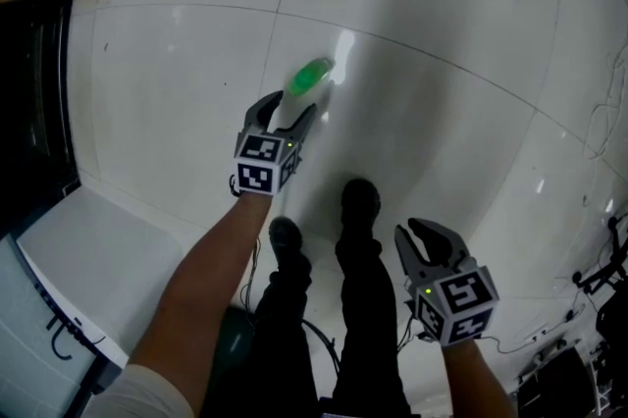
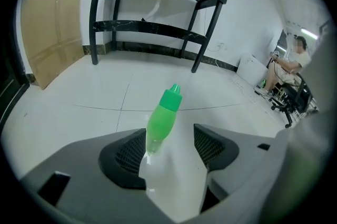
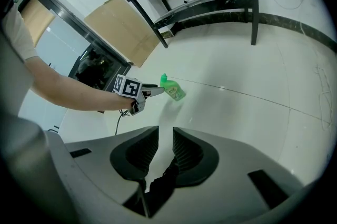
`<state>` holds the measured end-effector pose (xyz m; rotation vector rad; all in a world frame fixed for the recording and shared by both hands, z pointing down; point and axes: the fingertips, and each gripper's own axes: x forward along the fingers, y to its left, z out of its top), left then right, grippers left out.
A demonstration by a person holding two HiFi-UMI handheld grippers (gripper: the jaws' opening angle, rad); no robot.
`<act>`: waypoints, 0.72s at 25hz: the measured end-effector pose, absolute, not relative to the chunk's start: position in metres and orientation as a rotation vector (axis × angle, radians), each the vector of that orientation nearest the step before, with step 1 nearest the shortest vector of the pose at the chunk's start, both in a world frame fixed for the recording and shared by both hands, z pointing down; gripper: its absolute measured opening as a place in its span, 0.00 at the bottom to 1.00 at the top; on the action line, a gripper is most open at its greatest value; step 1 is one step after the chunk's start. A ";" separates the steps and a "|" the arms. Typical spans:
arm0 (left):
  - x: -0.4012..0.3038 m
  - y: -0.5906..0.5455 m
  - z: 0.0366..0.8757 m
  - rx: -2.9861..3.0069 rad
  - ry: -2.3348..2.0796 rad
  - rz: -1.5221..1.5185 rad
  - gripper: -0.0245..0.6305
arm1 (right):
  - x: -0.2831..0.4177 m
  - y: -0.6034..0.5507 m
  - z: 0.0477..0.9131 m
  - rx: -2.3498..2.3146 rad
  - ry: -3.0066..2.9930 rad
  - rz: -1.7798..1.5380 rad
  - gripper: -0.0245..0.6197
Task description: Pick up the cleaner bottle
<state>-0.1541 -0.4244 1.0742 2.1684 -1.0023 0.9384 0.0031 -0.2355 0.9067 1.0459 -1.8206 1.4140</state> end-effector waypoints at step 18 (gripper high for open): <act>-0.138 -0.452 1.113 2.274 -0.998 0.910 0.51 | 0.005 -0.227 0.936 1.032 -1.775 1.425 0.18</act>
